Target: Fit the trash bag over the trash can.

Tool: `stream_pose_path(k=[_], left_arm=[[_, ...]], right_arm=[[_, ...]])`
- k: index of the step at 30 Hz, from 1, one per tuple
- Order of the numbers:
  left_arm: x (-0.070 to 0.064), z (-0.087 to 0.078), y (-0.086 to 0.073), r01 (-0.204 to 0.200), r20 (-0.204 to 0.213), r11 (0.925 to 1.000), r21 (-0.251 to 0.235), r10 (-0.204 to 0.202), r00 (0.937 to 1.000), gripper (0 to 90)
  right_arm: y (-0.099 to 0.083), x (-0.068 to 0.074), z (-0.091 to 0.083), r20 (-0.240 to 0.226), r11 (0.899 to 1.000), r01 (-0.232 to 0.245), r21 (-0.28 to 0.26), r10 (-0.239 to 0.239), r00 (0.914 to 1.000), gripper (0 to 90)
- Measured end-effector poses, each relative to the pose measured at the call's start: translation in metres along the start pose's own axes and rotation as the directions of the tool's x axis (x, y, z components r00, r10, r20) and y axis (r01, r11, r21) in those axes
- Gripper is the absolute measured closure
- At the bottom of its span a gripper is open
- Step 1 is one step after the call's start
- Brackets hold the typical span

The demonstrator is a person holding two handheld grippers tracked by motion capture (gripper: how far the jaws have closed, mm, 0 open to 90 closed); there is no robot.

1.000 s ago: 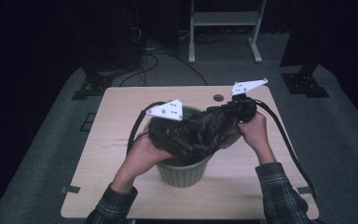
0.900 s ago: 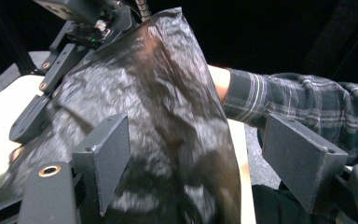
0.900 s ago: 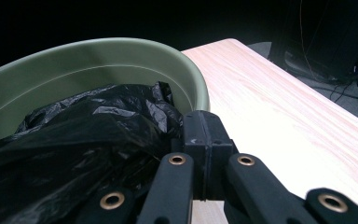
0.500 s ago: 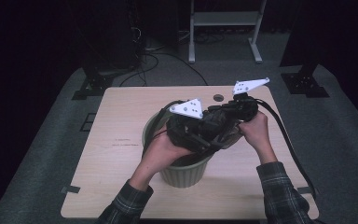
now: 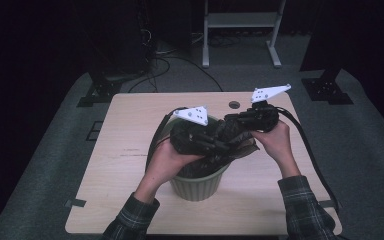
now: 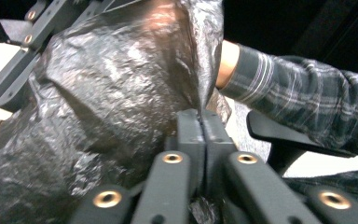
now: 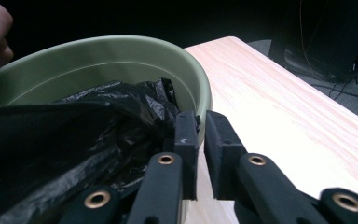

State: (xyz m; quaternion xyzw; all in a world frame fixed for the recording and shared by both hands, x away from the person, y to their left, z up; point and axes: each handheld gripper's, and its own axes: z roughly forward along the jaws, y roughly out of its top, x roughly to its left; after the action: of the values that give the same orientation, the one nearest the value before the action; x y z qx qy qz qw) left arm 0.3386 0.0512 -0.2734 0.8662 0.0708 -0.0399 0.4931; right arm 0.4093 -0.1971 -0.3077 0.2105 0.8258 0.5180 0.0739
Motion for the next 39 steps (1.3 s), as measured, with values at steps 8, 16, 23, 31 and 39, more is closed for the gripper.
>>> stream_pose_path(k=[8,16,23,31,39], left_arm=[[0.005,-0.014,-0.008,0.017,-0.042,0.9999,0.003,-0.017,0.999,89.8],[0.013,-0.044,-0.021,0.05,-0.094,0.9981,-0.037,-0.053,0.9942,89.9],[0.019,-0.058,-0.03,0.075,-0.118,0.9958,-0.053,-0.08,0.9897,89.8],[0.022,-0.057,-0.035,0.092,-0.122,0.9943,-0.053,-0.098,0.9877,89.8],[0.024,-0.05,-0.036,0.104,-0.114,0.9929,-0.057,-0.11,0.9874,89.8]], right_arm=[[-0.006,0.0,-0.018,0.008,0.999,-0.025,-0.02,0.026,0.9996,73.2],[-0.015,0.008,-0.041,0.001,0.998,-0.043,-0.045,0.043,0.9991,69.6],[-0.017,0.024,-0.062,-0.025,0.996,-0.044,-0.077,0.042,0.9988,66.6],[-0.013,0.046,-0.08,-0.089,0.99,-0.028,-0.137,0.015,0.9959,64.2],[-0.016,0.063,-0.083,-0.137,0.988,-0.021,-0.152,0.0,0.9906,63.2]])
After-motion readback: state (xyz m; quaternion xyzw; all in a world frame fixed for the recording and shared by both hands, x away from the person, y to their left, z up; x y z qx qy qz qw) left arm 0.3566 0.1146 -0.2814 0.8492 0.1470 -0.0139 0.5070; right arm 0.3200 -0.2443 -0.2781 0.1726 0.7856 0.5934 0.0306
